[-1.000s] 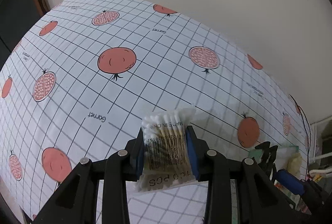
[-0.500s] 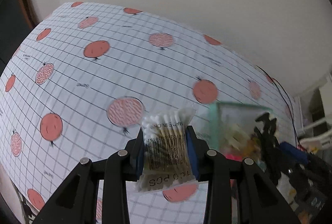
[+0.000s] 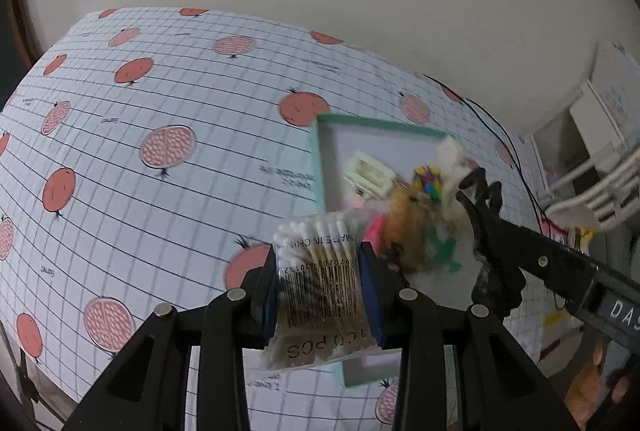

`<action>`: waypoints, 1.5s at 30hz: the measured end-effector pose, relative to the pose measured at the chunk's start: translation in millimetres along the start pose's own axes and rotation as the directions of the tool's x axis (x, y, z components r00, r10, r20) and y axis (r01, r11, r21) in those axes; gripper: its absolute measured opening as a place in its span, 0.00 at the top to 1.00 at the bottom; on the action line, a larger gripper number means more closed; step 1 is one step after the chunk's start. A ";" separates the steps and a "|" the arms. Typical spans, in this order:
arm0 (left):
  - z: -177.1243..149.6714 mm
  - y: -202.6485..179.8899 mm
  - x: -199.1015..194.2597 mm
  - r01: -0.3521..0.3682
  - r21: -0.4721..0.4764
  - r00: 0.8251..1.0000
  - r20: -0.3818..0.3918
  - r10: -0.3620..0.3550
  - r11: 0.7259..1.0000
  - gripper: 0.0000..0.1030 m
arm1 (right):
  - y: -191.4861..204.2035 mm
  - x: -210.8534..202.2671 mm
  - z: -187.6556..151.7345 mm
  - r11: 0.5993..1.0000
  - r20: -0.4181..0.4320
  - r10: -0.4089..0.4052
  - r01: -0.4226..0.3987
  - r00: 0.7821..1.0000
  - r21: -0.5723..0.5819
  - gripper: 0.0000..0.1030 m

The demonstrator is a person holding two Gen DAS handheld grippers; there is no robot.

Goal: Organize objects
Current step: 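Lift and carry the robot figure and swab pack over the tray with both grippers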

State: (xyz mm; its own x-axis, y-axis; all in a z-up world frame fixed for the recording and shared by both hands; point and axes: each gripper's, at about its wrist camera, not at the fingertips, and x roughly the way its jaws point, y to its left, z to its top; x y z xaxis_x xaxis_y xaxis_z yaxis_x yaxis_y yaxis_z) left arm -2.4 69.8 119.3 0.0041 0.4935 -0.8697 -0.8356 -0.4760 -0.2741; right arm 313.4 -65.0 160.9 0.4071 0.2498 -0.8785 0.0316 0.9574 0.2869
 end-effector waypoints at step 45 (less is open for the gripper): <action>-62.5 -89.4 62.0 -0.086 0.077 0.994 -0.059 0.091 0.993 0.64 | -97.3 24.6 -41.5 0.992 0.043 -0.099 0.095 0.994 0.088 0.49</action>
State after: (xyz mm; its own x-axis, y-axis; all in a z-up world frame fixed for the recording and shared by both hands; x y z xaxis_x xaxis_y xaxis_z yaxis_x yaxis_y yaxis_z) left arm 106.9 97.4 64.3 -0.0394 0.4048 -0.9135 -0.8729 -0.4588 -0.1657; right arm 282.5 -146.0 95.5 0.4408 0.1476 -0.8854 0.1499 0.9604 0.2347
